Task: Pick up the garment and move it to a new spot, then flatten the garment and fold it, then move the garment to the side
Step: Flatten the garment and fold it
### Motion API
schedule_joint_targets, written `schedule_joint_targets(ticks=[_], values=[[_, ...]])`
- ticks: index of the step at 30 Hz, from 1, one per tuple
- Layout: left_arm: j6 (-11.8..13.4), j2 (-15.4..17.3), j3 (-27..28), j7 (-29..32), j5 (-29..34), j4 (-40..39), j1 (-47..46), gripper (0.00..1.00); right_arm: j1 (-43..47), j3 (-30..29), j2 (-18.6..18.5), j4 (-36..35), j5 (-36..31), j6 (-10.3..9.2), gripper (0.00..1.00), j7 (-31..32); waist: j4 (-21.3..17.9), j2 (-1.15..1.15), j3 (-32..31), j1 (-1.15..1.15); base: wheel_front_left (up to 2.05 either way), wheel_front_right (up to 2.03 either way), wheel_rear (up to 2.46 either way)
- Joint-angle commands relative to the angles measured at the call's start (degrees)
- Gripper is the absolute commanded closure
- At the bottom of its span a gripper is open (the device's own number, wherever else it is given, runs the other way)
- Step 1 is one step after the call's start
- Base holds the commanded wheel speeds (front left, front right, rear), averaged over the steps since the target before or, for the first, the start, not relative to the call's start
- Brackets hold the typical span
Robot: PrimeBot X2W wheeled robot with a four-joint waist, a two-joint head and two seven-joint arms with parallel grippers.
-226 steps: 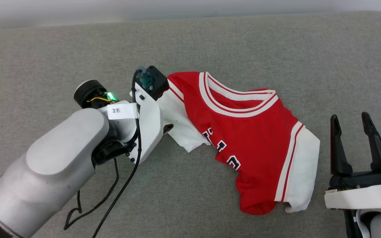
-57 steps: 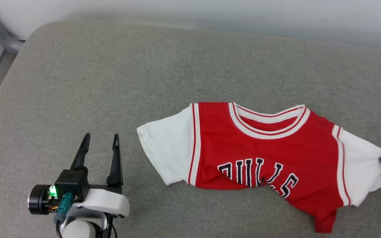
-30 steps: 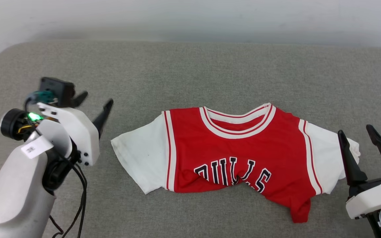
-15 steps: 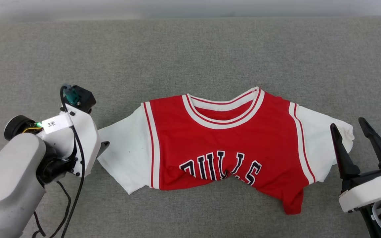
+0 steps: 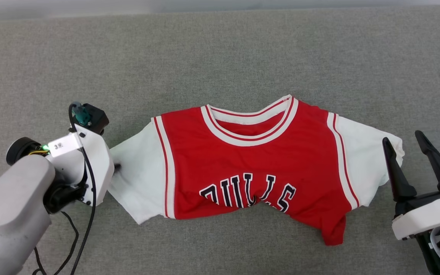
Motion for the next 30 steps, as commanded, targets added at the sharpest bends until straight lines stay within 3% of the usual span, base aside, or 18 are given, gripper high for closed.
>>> schedule_joint_targets(ticks=[1, 10, 13, 14, 23, 30], values=[[-0.01, -1.34, -2.16, -0.81, 0.34, 1.40, 2.57, 1.00, -0.14, -0.19, -0.31, 0.14, 0.51, -0.08, 0.00, -0.30, 0.08, 0.00, -0.40, 0.00, 0.00, 0.00, 0.00], [0.16, 0.20, 1.38, -15.97, 0.77, 2.57, 0.37, 1.00, 0.76, -2.53, -2.95, -0.22, 0.63, -0.08, 0.00, 1.14, 1.52, 0.00, -4.29, 0.00, 0.00, 0.00, 0.00], [1.90, -0.04, 3.93, -21.73, 0.07, 1.66, 1.41, 1.00, 0.81, -3.69, -4.80, -1.01, 0.36, -0.08, 0.00, 2.49, 2.35, 0.00, -5.56, 0.00, 0.00, 0.00, 0.00], [3.61, 0.05, 5.58, -25.99, -0.21, 0.51, 3.02, 1.00, 0.55, -4.50, -7.06, -2.42, 0.17, -0.08, 0.00, 4.32, 3.13, 0.00, -6.67, 0.00, 0.00, 0.00, 0.00], [8.48, 3.96, 7.83, -30.61, 0.52, -5.80, 7.67, 1.00, -3.47, -0.28, -17.55, -6.17, 3.85, -0.08, 0.00, 14.58, 4.80, 0.00, -7.99, 0.00, 0.00, 0.00, 0.00], [11.54, 6.39, 8.69, -30.88, 0.92, -12.63, 10.23, 1.00, -7.27, 10.41, -26.71, -7.01, 13.73, -0.08, 0.00, 31.13, 6.32, 0.00, -6.93, 0.00, 0.00, 0.00, 0.00]])
